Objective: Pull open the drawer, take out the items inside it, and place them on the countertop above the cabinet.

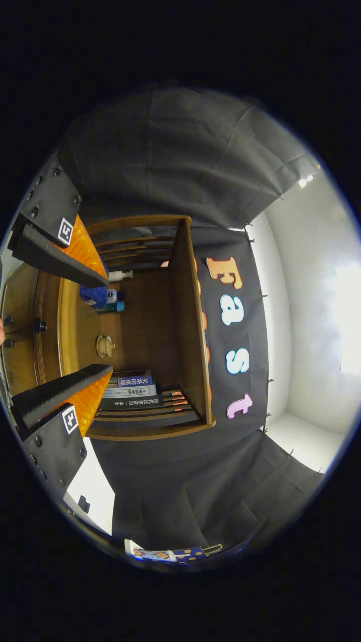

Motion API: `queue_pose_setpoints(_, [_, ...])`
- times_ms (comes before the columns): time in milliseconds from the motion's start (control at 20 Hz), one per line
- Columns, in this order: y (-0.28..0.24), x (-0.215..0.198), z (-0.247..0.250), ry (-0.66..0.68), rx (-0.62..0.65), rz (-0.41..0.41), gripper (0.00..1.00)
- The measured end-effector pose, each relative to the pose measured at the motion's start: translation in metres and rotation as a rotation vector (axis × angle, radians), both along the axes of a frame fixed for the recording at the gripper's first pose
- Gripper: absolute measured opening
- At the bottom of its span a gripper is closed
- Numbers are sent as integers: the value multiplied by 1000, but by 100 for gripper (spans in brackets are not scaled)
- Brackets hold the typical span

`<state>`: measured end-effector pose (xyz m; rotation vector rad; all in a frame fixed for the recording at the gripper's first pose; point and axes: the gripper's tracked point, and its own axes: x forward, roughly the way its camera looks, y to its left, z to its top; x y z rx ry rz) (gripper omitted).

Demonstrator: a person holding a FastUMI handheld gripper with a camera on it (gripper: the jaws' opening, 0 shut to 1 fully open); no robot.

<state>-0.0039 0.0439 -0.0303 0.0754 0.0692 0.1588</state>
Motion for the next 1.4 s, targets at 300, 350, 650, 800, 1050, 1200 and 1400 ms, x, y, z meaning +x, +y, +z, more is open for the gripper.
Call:
queue_pose_setpoints(300, [6,12,-22,23,16,10,99])
queue_pose_setpoints(350, [7,16,-31,35,23,9,100])
queue_pose_setpoints(650, [3,44,-86,45,-15,-24,100])
queue_pose_setpoints(800, [21,48,-138,97,7,32,98])
queue_pose_setpoints(1050, [24,61,-239,224,-5,28,98])
queue_pose_setpoints(1200, [26,63,-272,262,6,16,98])
queue_pose_setpoints(1400, [25,74,-304,302,-17,-3,98])
